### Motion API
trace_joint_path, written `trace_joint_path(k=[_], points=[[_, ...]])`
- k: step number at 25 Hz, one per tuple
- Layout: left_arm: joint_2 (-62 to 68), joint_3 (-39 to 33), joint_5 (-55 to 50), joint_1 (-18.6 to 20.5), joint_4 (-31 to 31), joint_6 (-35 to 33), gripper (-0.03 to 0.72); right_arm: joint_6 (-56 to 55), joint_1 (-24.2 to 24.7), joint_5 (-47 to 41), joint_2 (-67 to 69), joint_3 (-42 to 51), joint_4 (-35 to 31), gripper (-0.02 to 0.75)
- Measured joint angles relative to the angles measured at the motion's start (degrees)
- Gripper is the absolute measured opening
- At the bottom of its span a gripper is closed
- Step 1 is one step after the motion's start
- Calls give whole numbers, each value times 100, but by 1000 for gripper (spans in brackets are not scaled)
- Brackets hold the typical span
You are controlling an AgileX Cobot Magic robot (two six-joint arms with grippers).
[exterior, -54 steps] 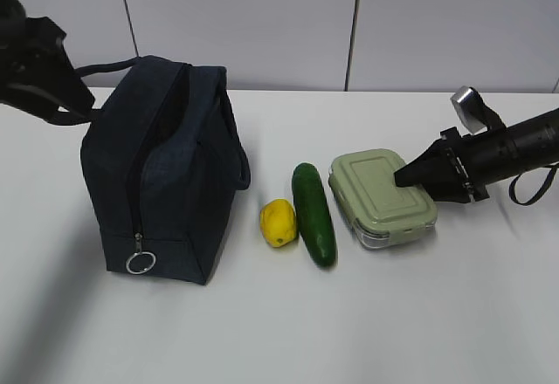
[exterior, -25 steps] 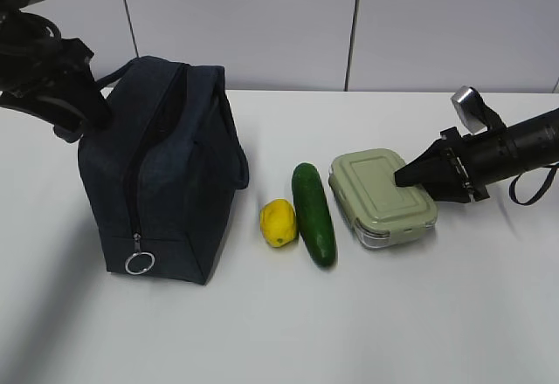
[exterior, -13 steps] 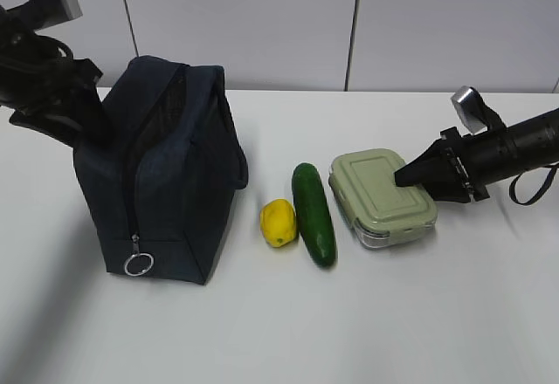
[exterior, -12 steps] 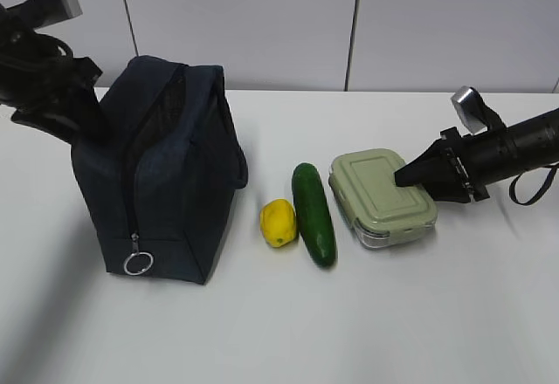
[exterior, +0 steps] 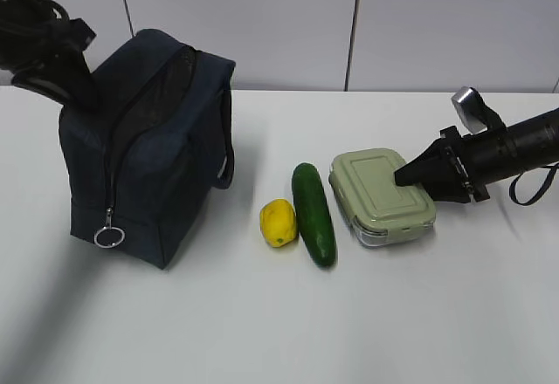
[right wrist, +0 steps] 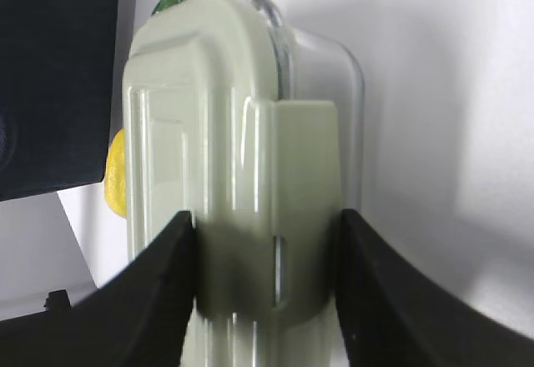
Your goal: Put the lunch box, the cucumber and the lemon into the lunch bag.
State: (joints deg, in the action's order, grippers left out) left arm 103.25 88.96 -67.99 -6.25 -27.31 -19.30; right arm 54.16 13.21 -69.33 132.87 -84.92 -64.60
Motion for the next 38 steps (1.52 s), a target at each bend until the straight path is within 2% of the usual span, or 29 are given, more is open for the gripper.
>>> trace_joint_path(k=[7, 13, 20, 32, 38], points=[[0, 261, -196, 0, 174, 0, 23, -57, 0, 75, 0, 0, -148, 362], [0, 261, -229, -11, 579, 12, 23, -200, -8, 161, 0, 0, -243, 361], [0, 261, -250, -11, 939, 159, 23, -257, -251, 332, -150, 0, -240, 361], [0, 261, -259, -35, 1043, 216, 22, -317, -518, 354, -902, 0, -409, 360], [0, 261, -121, -515, 1441, 440, 22, -436, -518, 344, -1261, 21, -546, 360]])
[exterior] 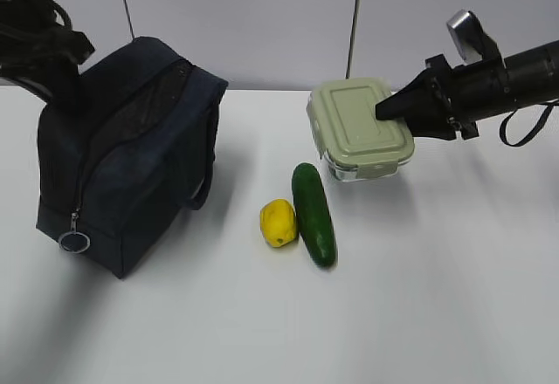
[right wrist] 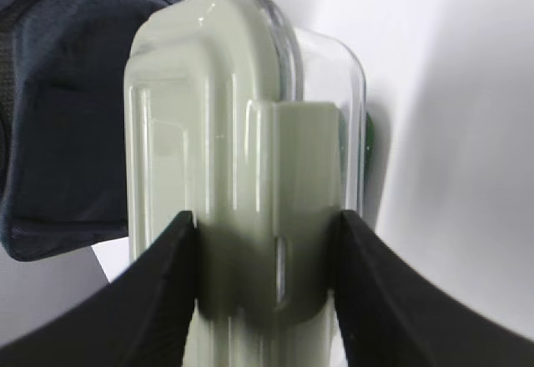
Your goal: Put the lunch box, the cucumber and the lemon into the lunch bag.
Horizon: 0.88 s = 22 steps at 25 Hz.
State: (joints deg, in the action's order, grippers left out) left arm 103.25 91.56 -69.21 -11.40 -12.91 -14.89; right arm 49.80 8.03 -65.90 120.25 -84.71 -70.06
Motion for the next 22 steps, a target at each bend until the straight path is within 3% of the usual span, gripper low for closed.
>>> trace_joint_path(k=[10, 22], points=[[0, 26, 297, -510, 280, 418, 22, -94, -227, -42, -556, 0, -78, 360], [40, 781, -130, -656, 1017, 813, 22, -198, -669, -127, -870, 11, -203, 360]])
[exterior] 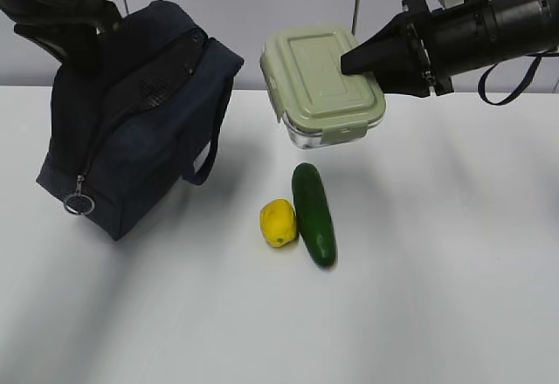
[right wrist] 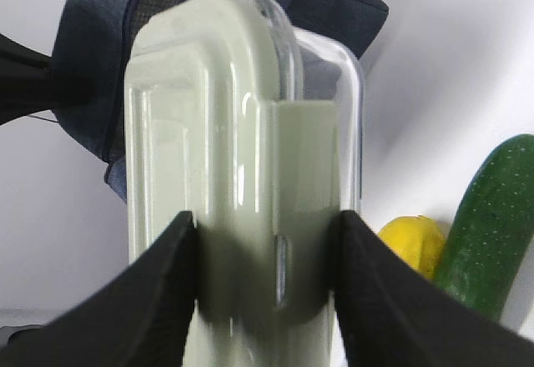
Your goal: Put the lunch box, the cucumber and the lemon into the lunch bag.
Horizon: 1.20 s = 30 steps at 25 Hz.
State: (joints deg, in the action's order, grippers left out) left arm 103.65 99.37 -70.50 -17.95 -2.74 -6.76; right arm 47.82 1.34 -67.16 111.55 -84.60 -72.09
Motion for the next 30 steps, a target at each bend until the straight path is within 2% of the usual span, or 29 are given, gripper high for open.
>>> trace_joint_path(k=[14, 24, 30], points=[[442, 57, 114, -899, 98, 341, 22, -13, -276, -23, -114, 9, -35, 360], [442, 796, 108, -941, -344, 377, 22, -13, -276, -25, -114, 9, -35, 360], [442, 907, 99, -941, -620, 377, 22, -13, -276, -35, -114, 9, 105, 360]])
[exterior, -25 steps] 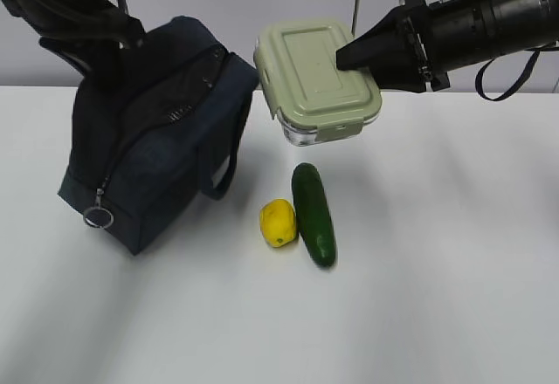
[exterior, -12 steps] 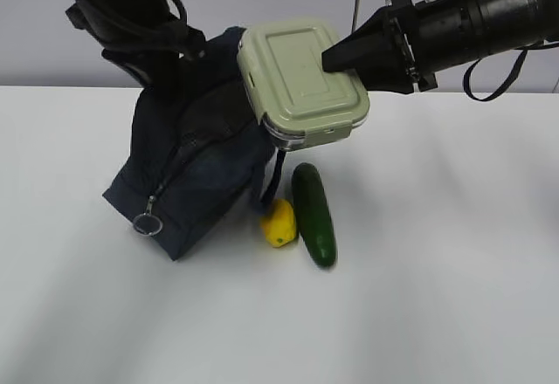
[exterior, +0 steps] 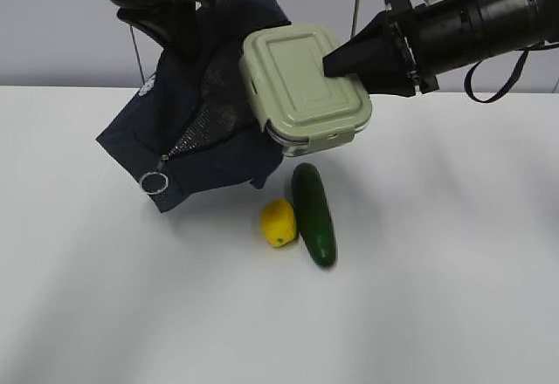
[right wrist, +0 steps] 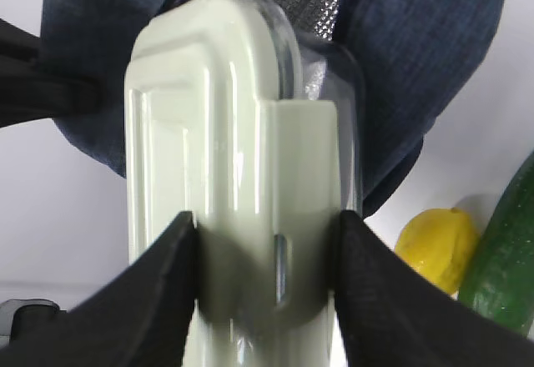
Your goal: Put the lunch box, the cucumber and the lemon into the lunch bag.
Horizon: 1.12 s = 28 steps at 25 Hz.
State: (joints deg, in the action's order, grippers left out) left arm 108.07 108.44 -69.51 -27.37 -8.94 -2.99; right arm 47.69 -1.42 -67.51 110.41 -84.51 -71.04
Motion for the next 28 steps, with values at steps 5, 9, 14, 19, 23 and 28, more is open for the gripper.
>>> trace_joint_path(k=[5, 9, 14, 19, 23, 28], points=[[0, 0, -48, 0, -75, 0, 22, 0, -3, 0, 119, 0, 25, 360], [0, 0, -187, 0, -152, 0, 22, 0, -52, 0, 249, 0, 25, 360], [0, 0, -221, 0, -318, 0, 21, 59, -206, 0, 420, 0, -129, 360], [8, 0, -229, 0, -375, 0, 21, 178, -288, 20, 552, 0, -406, 360], [34, 0, -244, 0, -477, -24, 21, 282, -317, 33, 564, 0, -488, 360], [164, 0, -244, 0, -735, -95, 21, 440, -317, 71, 564, 0, -631, 360]])
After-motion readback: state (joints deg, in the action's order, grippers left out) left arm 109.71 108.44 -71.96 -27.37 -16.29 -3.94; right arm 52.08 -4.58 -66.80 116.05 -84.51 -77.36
